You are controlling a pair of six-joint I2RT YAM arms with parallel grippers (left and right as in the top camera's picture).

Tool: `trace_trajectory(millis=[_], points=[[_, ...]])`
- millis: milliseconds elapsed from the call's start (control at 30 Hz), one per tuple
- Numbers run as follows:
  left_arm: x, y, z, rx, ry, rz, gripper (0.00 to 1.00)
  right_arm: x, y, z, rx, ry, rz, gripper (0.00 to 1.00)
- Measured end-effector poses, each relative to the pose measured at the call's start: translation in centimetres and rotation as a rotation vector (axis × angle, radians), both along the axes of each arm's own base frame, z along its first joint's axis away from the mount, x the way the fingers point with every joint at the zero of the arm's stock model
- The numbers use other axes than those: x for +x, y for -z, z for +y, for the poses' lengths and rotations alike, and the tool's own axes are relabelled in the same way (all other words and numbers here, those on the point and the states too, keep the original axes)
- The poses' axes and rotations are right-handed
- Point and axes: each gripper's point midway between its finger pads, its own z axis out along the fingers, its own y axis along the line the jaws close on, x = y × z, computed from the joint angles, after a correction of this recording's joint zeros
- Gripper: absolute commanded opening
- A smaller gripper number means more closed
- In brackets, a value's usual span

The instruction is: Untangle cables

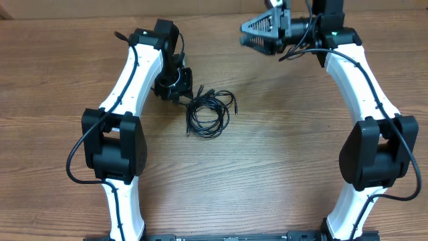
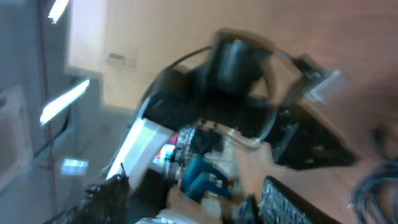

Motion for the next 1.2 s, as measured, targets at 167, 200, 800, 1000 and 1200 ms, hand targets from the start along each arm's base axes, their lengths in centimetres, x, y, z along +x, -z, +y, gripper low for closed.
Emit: trace_trajectory(millis=[167,200,800,1000,1200], points=[[-0.3,2.6,0.2,0.016,-0.001,0.004,0.43,-0.3,7.0,-0.5,-0.276,0.132,0.1,0.68],[-0.4,3.1,0.1,0.015,0.001,0.002,0.44,-0.4,8.0,-0.6,-0.332,0.145,0.098,0.68],[-1.0,7.8,0.0,0.011,0.005,-0.046,0.43,-4.5,22.5,2.2,-0.946,0.163,0.198,0.61],[-0.9,7.9,0.0,0.007,0.001,-0.067,0.34,-4.4,24.8,2.0,-0.958,0.197,0.246,0.53],[-1.0,8.0,0.0,0.007,0.001,-0.066,0.29,-4.1,26.0,2.9,-0.883,0.235,0.278,0.46]])
